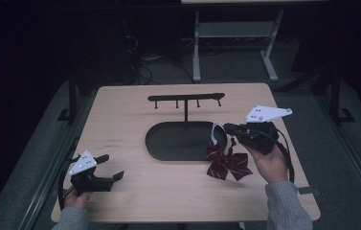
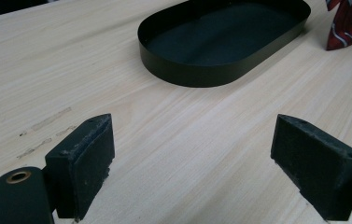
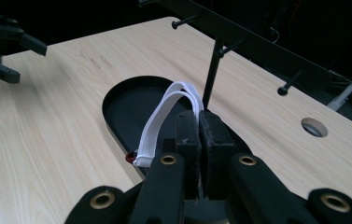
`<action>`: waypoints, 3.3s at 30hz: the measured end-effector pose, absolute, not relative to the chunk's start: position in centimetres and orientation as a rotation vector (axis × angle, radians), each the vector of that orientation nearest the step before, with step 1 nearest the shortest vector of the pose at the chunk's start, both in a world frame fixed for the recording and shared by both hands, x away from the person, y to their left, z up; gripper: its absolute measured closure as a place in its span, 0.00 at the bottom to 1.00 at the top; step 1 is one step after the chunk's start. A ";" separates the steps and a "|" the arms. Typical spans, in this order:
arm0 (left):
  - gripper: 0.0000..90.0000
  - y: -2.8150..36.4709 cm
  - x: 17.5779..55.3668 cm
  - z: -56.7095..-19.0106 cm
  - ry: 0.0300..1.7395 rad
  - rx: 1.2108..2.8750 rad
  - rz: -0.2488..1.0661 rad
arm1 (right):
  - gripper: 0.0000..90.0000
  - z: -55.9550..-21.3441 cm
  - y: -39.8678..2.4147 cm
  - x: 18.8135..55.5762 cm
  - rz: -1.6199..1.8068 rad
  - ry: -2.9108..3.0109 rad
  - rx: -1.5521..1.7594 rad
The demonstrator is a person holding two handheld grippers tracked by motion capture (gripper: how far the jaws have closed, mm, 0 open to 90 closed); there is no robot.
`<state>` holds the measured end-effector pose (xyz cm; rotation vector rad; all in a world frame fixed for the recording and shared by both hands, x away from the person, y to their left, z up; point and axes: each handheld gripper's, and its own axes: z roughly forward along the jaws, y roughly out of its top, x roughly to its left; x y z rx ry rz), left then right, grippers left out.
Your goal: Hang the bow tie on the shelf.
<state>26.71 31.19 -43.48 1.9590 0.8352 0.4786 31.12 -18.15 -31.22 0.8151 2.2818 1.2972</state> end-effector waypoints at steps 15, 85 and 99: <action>0.14 31.1 26.7 -43.5 0.837 1.962 0.472 | 0.96 -30.2 -16.9 32.2 1.315 2.282 0.785; 0.14 31.2 26.7 -43.4 0.832 1.957 0.469 | 0.96 -28.8 -12.5 40.4 1.311 2.300 0.829; 0.14 31.1 26.7 -43.4 0.828 1.960 0.464 | 0.96 -29.9 -12.5 41.9 1.280 2.313 0.888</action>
